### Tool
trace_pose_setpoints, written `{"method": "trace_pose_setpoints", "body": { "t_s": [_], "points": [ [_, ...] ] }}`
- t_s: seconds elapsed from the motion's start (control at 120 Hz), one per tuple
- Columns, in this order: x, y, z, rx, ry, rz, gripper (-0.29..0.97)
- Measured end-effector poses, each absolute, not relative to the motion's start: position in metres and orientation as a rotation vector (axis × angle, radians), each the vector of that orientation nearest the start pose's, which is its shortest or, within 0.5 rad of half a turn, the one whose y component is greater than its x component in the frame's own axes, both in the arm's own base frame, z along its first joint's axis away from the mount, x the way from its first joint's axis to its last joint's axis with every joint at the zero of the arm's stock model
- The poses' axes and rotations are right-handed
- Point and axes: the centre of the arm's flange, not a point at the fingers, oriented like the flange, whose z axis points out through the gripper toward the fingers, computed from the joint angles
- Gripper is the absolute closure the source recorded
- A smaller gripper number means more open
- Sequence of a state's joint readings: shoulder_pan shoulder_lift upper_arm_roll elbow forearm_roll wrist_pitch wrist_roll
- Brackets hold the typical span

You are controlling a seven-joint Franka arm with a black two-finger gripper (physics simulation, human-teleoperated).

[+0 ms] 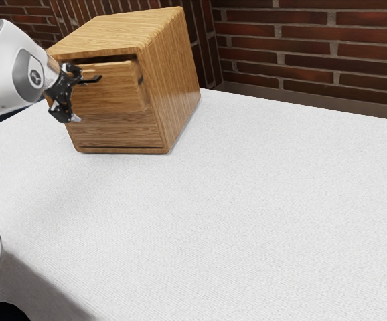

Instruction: Pull the drawer handle with one arm to open the drawer

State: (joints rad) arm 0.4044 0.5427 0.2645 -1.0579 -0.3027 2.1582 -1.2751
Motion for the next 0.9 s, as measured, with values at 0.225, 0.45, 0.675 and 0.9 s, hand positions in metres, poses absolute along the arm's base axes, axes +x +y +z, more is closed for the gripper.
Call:
{"method": "trace_pose_setpoints", "body": {
  "t_s": [0.225,0.45,0.675,0.9],
  "points": [
    [0.471,0.317,0.651,1.558,2.257,0.546,0.01],
    [0.394,0.202,0.841,1.677,1.965,0.792,0.01],
    [0.239,0.095,0.892,1.818,1.762,0.828,0.0],
    [0.081,-0.276,0.813,2.558,0.981,1.476,0.0]
  ]
}}
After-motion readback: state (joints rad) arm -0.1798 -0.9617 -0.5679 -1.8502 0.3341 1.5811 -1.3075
